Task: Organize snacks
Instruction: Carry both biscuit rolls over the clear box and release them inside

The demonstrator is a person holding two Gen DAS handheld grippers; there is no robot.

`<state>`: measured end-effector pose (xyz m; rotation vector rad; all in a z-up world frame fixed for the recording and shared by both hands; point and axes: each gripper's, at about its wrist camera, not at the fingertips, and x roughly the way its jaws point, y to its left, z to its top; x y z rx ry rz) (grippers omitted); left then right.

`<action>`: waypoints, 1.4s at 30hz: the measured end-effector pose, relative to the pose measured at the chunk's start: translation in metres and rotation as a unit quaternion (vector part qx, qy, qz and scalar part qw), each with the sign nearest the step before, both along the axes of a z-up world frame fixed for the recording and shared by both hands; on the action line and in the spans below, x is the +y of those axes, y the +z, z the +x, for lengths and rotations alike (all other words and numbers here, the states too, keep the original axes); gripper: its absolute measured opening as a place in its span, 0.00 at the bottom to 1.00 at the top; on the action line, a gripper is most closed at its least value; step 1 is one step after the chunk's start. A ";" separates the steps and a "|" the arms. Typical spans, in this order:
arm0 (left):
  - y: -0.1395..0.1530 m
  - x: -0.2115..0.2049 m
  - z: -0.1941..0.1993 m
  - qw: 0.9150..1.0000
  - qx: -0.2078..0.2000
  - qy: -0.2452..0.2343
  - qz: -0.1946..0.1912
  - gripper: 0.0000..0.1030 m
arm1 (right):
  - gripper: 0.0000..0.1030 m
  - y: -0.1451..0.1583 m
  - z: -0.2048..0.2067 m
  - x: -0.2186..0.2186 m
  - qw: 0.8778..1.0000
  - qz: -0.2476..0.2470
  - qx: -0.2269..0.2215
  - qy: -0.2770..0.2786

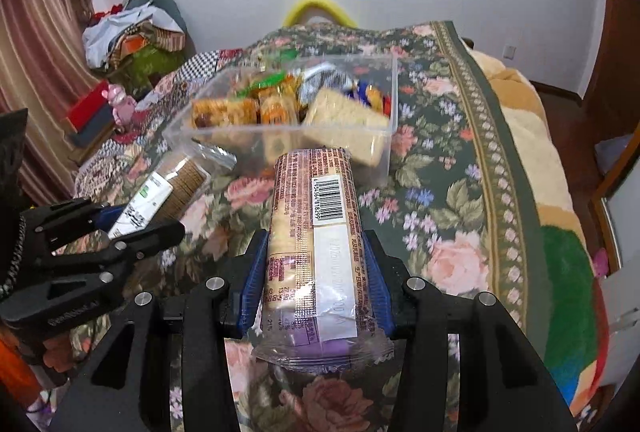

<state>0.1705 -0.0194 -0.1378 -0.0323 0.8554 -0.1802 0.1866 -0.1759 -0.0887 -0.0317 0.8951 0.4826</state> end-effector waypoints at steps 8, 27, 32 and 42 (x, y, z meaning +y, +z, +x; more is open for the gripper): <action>0.033 0.007 0.034 0.999 -0.039 0.006 -0.014 0.35 | 0.41 0.023 0.024 0.004 0.999 0.010 -0.038 -0.008; 0.018 0.010 0.149 0.999 -0.020 0.014 -0.029 0.35 | 0.41 0.021 0.109 0.027 0.998 0.027 -0.047 -0.027; -0.002 0.010 0.168 0.999 0.001 0.018 -0.038 0.35 | 0.41 0.006 0.130 0.031 0.999 0.017 -0.033 -0.034; 0.001 0.008 0.167 0.999 -0.015 0.024 -0.029 0.37 | 0.42 0.000 0.137 0.025 0.998 0.013 -0.033 -0.046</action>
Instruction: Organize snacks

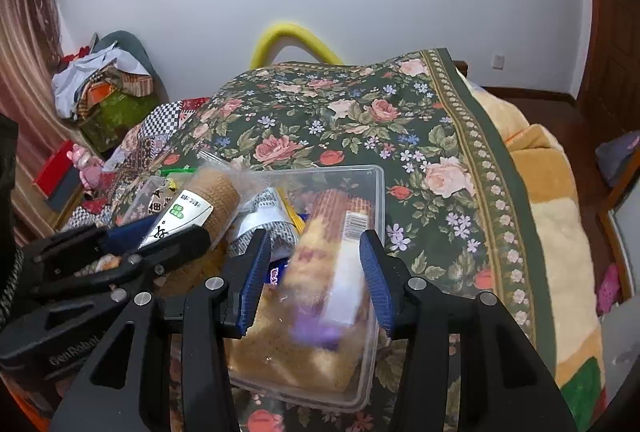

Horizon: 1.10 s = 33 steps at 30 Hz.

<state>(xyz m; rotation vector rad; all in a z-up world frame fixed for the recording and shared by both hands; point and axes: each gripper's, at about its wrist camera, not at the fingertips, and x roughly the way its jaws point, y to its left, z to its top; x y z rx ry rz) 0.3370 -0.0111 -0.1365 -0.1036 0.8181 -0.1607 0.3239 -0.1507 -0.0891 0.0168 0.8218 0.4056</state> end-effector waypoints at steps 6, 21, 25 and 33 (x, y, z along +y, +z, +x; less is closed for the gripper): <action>0.035 0.012 -0.032 0.999 -0.035 0.010 -0.002 0.37 | 0.42 0.026 -0.020 -0.005 1.000 -0.007 -0.027 0.006; 0.175 0.019 -0.205 0.973 -0.224 0.042 0.031 0.61 | 0.49 0.168 -0.161 -0.024 0.982 0.030 -0.186 0.020; 0.192 0.014 -0.244 0.964 -0.260 0.041 0.039 0.74 | 0.63 0.190 -0.196 -0.028 0.974 0.038 -0.223 0.017; 0.201 0.007 -0.280 0.957 -0.284 0.037 0.039 0.93 | 0.91 0.199 -0.235 -0.029 0.964 0.042 -0.261 0.006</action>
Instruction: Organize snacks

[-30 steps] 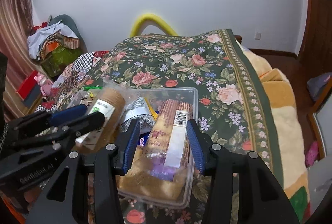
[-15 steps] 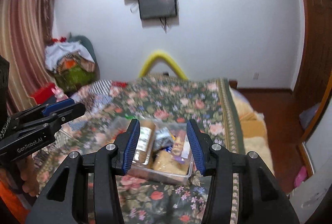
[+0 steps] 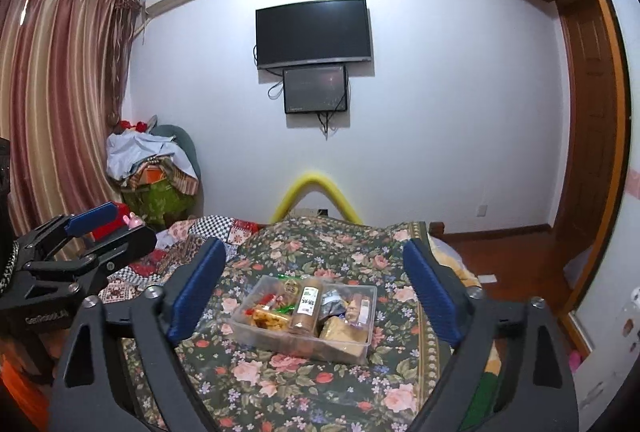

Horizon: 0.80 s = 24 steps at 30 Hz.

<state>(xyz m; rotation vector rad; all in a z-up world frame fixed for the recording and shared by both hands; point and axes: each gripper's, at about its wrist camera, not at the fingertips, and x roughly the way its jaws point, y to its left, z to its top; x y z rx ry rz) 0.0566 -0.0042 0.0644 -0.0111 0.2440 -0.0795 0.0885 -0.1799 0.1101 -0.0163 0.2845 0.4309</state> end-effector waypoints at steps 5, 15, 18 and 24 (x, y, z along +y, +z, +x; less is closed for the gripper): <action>-0.001 -0.004 -0.011 1.000 -0.005 -0.001 0.000 0.96 | 1.00 -0.004 -0.006 -0.001 1.000 0.005 -0.008 -0.008; -0.002 -0.005 -0.019 1.000 -0.008 0.002 -0.008 0.98 | 1.00 -0.008 -0.022 -0.003 1.000 0.001 -0.014 -0.007; -0.003 -0.003 -0.018 1.000 -0.005 0.002 -0.011 0.99 | 1.00 -0.009 -0.022 -0.003 1.000 0.002 -0.015 -0.007; -0.005 -0.003 -0.016 1.000 -0.001 0.004 -0.011 0.99 | 1.00 -0.010 -0.022 -0.003 1.000 0.003 -0.012 -0.008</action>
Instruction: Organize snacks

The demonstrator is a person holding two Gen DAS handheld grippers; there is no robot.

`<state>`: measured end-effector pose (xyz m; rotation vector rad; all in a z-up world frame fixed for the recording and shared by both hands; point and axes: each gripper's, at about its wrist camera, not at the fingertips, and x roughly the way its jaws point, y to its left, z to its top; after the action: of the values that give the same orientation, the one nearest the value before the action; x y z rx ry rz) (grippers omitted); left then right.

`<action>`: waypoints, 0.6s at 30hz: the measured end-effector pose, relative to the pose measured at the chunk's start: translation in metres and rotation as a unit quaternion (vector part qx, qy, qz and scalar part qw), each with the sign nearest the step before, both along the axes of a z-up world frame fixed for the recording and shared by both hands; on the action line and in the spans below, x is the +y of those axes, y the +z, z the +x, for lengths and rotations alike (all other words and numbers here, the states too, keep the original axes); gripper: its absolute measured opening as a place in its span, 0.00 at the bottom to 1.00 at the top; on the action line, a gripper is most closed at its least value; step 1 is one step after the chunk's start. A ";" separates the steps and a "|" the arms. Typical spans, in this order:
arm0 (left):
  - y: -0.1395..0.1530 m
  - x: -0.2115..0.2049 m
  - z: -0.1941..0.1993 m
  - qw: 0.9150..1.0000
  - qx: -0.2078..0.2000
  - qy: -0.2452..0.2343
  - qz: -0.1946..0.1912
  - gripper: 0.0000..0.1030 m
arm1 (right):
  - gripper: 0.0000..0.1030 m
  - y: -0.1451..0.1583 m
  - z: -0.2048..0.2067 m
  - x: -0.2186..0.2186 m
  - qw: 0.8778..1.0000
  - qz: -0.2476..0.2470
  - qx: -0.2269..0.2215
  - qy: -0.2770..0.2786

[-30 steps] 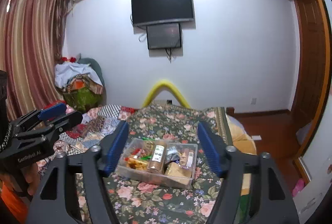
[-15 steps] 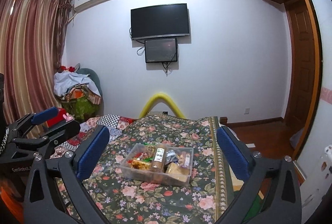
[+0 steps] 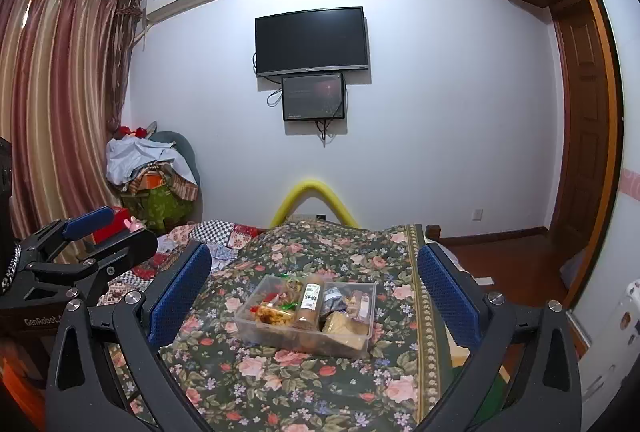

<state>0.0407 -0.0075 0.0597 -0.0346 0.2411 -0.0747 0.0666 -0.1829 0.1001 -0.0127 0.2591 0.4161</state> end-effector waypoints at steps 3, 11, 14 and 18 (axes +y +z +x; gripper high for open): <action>-0.001 -0.001 0.000 1.000 0.002 -0.002 0.000 0.99 | 1.00 0.000 0.000 0.001 1.000 0.001 0.003 0.000; -0.001 0.000 0.000 1.000 0.002 0.000 -0.004 1.00 | 1.00 -0.001 0.000 0.002 1.000 -0.003 0.002 0.000; -0.002 0.001 0.001 1.000 0.004 0.000 -0.007 1.00 | 1.00 -0.002 0.000 0.001 1.000 -0.002 0.003 -0.001; -0.004 0.000 0.002 1.000 0.008 -0.002 -0.006 1.00 | 1.00 -0.003 0.000 0.000 1.000 -0.004 0.002 -0.002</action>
<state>0.0428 -0.0075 0.0555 -0.0475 0.2566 -0.0799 0.0662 -0.1829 0.0976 -0.0184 0.2654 0.4109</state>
